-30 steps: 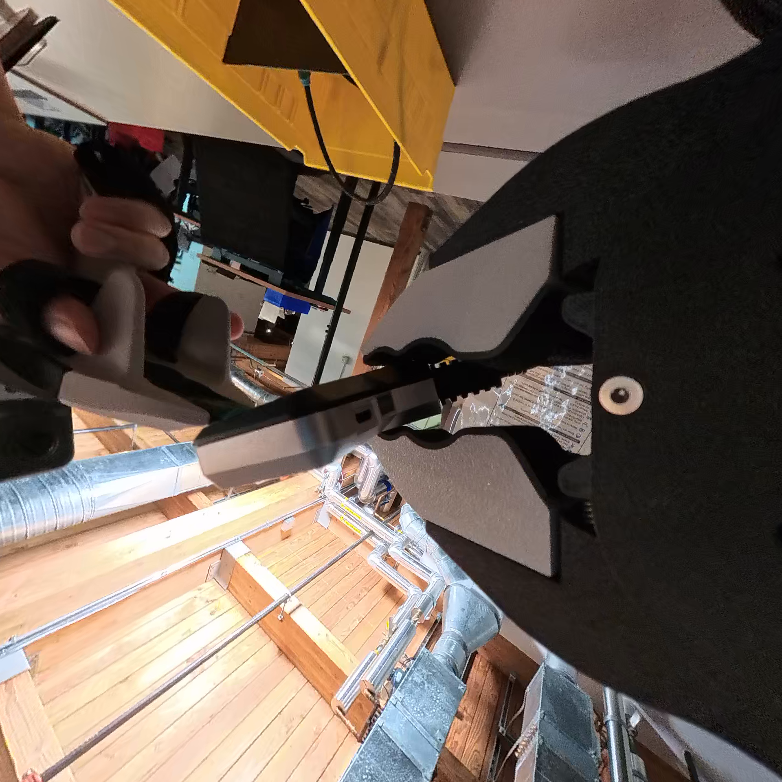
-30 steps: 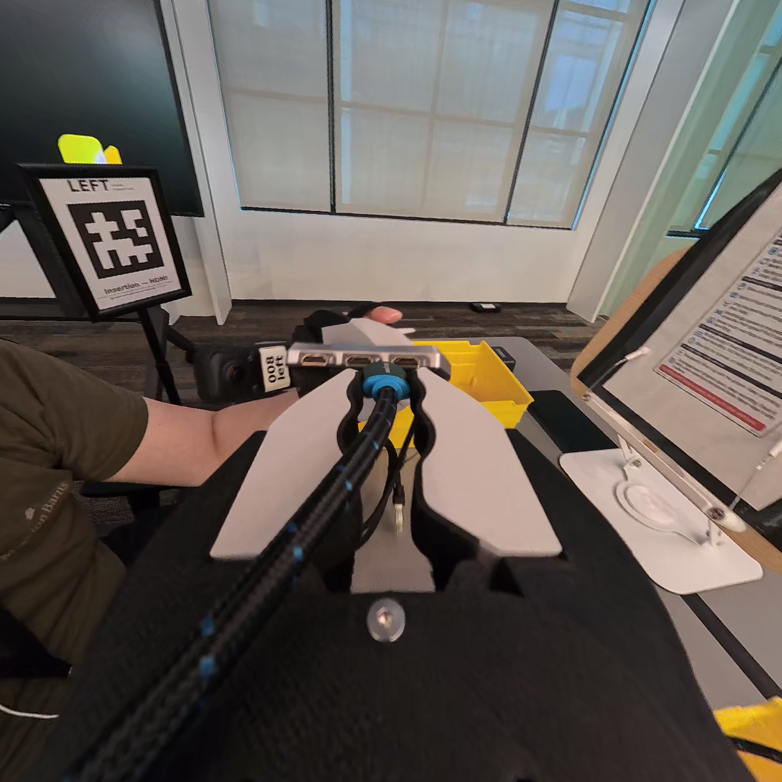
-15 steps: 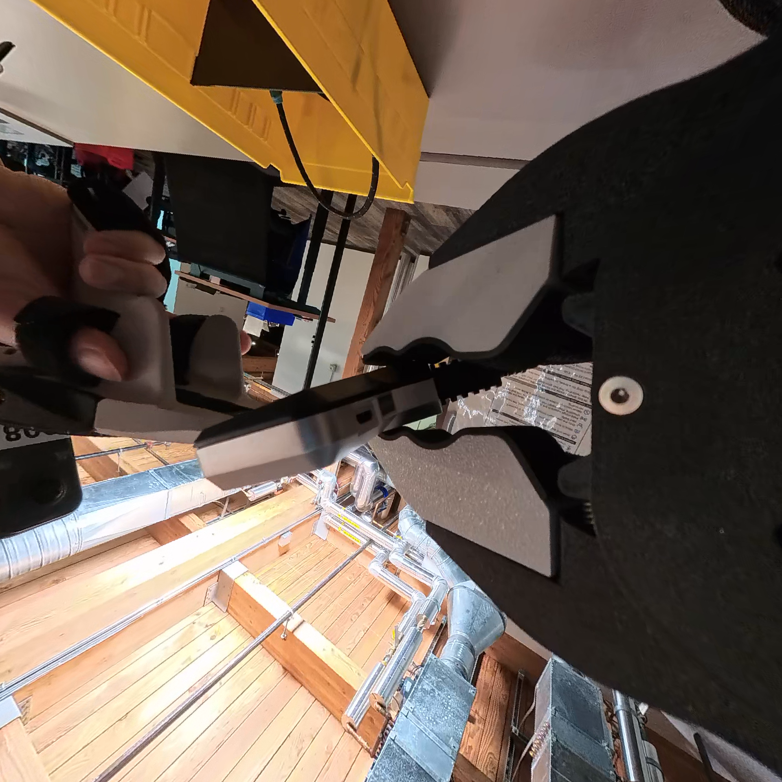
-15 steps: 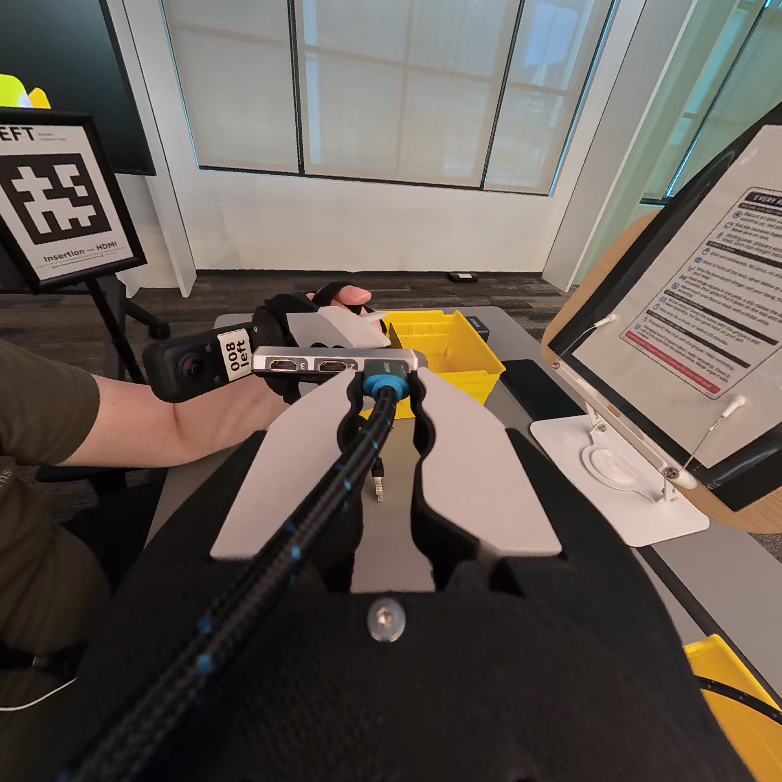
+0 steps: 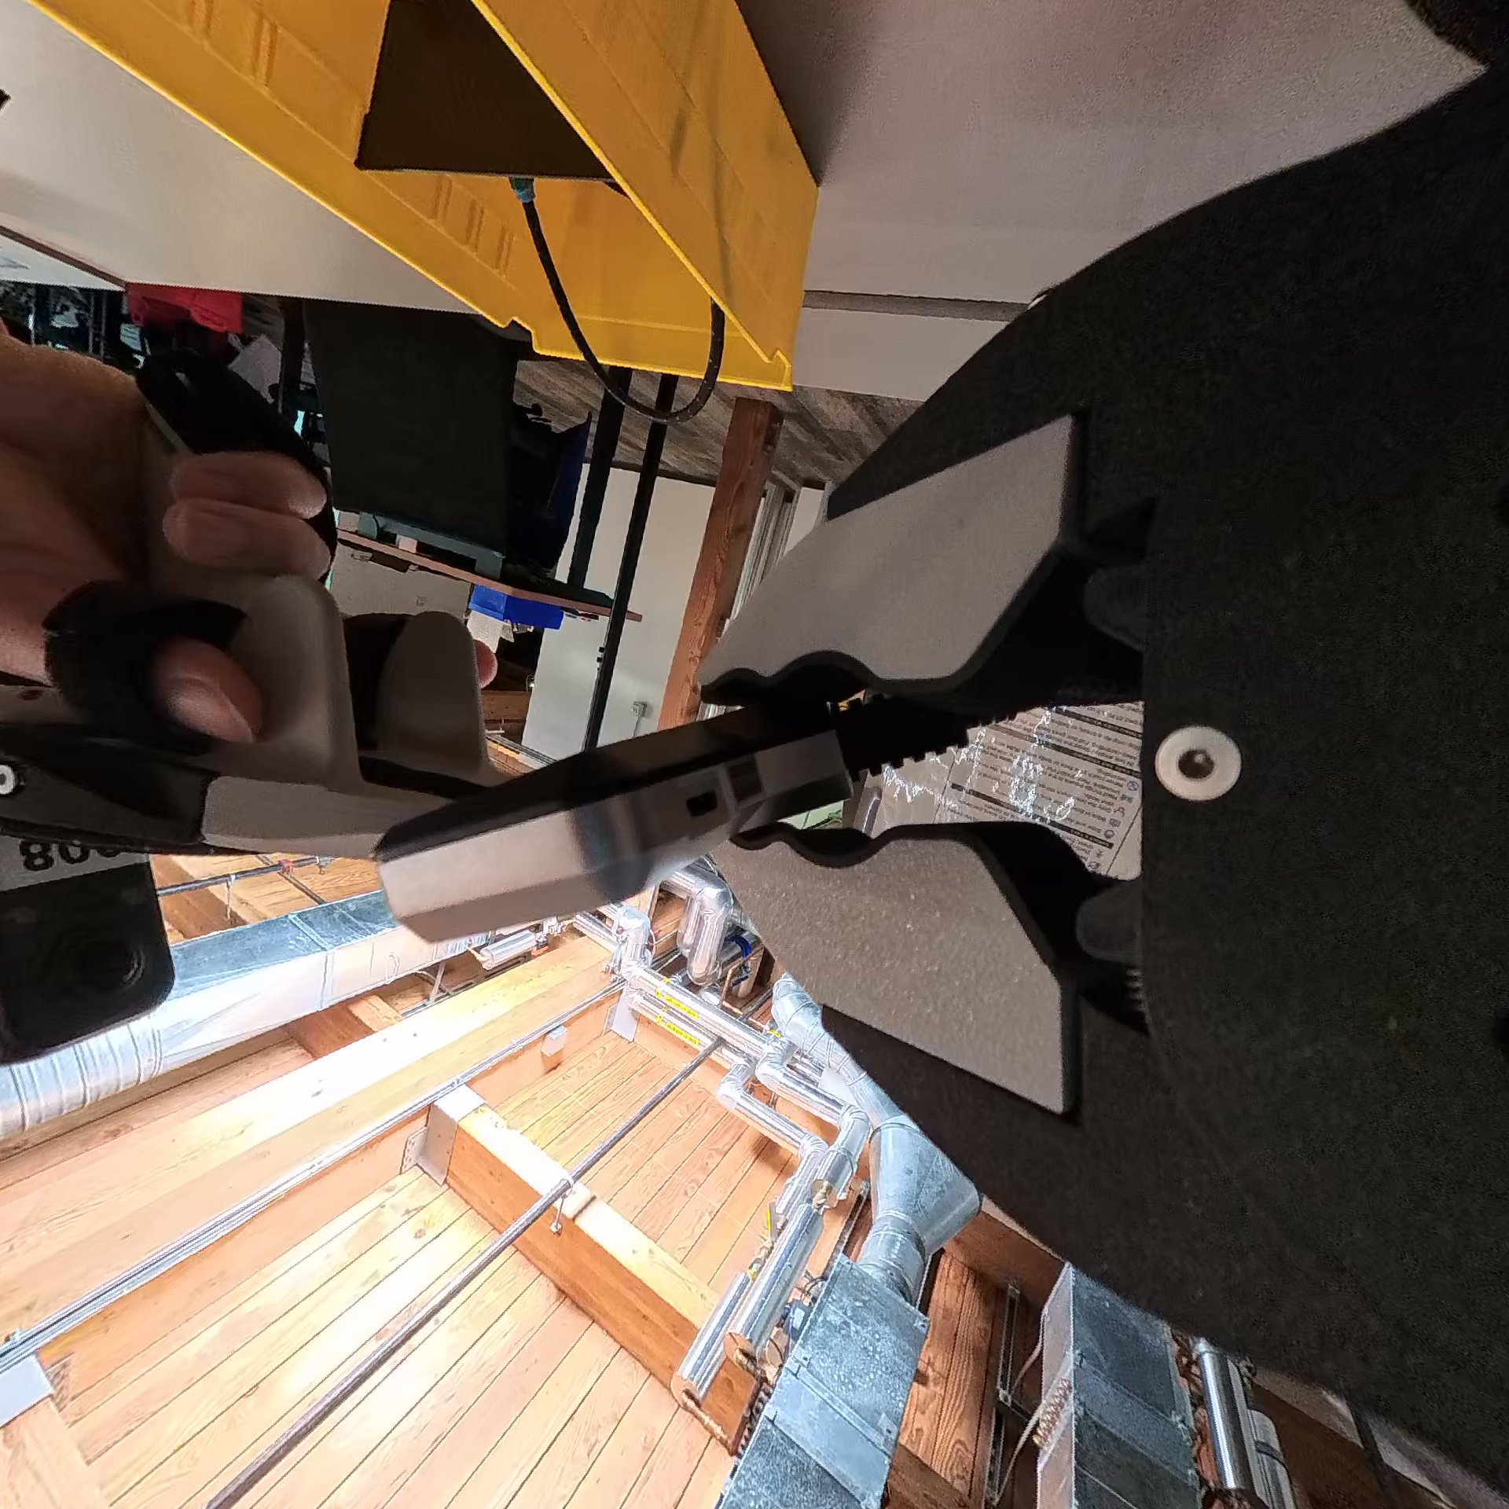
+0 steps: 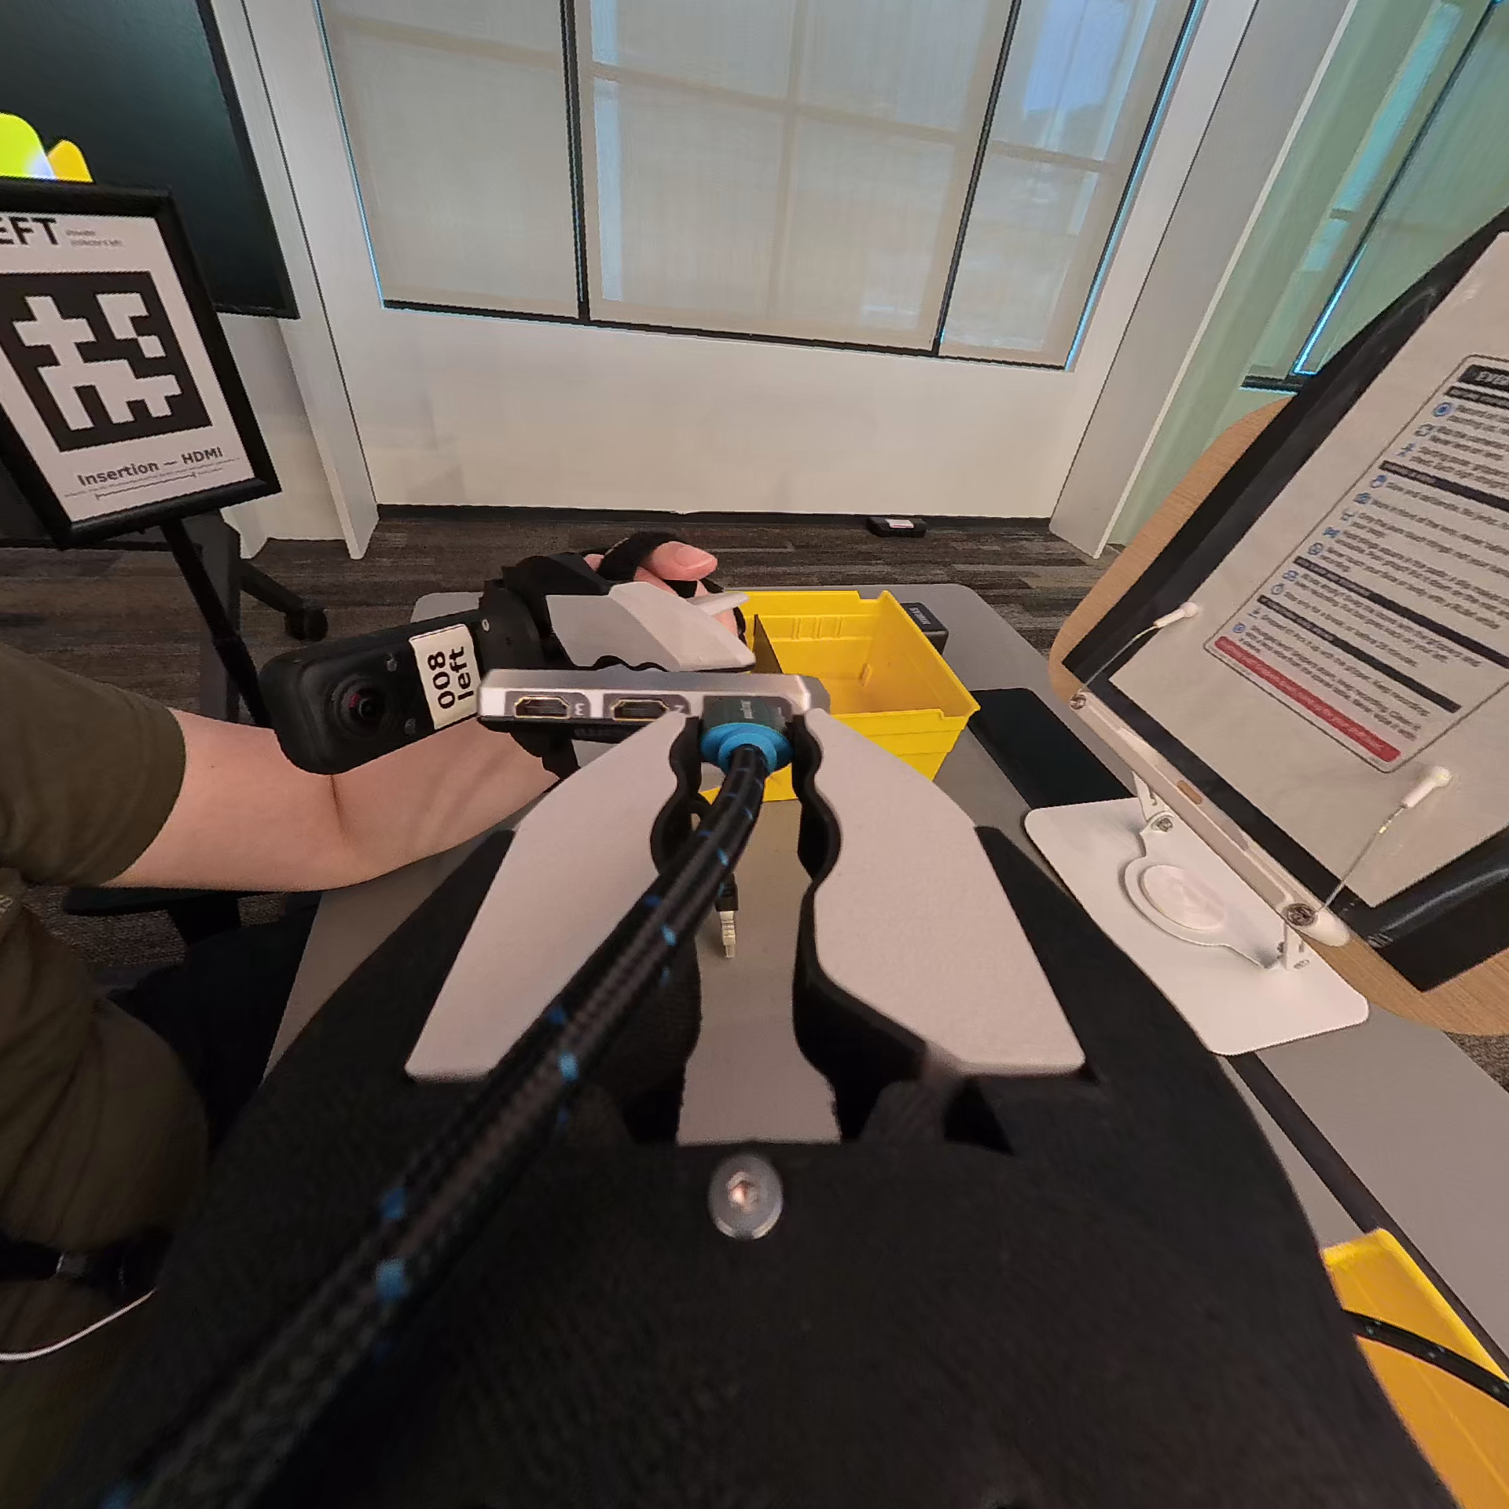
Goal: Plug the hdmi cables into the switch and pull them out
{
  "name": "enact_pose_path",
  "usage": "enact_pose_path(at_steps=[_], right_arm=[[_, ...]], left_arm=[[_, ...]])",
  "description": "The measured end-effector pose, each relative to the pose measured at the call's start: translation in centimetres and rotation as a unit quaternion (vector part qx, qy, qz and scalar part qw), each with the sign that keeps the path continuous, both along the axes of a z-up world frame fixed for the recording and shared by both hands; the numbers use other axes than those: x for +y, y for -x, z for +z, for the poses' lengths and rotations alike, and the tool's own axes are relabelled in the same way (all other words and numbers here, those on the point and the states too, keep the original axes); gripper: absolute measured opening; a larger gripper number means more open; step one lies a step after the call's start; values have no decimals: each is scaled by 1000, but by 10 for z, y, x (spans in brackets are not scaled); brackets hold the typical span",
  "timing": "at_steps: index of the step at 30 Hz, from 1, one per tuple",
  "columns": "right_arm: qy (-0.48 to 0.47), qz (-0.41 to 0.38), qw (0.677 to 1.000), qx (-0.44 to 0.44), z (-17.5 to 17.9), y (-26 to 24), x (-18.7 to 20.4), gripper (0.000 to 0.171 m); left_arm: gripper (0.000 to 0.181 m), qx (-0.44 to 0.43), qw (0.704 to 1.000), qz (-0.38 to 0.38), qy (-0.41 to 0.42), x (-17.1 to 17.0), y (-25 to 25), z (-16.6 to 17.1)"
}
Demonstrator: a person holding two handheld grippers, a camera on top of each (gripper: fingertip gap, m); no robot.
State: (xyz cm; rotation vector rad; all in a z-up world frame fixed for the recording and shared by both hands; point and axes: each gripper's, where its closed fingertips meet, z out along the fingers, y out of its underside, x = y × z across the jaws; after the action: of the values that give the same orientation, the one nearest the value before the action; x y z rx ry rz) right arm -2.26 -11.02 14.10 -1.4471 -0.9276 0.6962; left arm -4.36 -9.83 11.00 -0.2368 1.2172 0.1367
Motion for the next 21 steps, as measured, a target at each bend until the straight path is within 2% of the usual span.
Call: enact_pose_path(at_steps=[21], right_arm=[[-45, -2, 998, -45, 1, -1, -10, 22]], left_arm=[[26, 11, 1000, -6, -3, -12, 0, 3]])
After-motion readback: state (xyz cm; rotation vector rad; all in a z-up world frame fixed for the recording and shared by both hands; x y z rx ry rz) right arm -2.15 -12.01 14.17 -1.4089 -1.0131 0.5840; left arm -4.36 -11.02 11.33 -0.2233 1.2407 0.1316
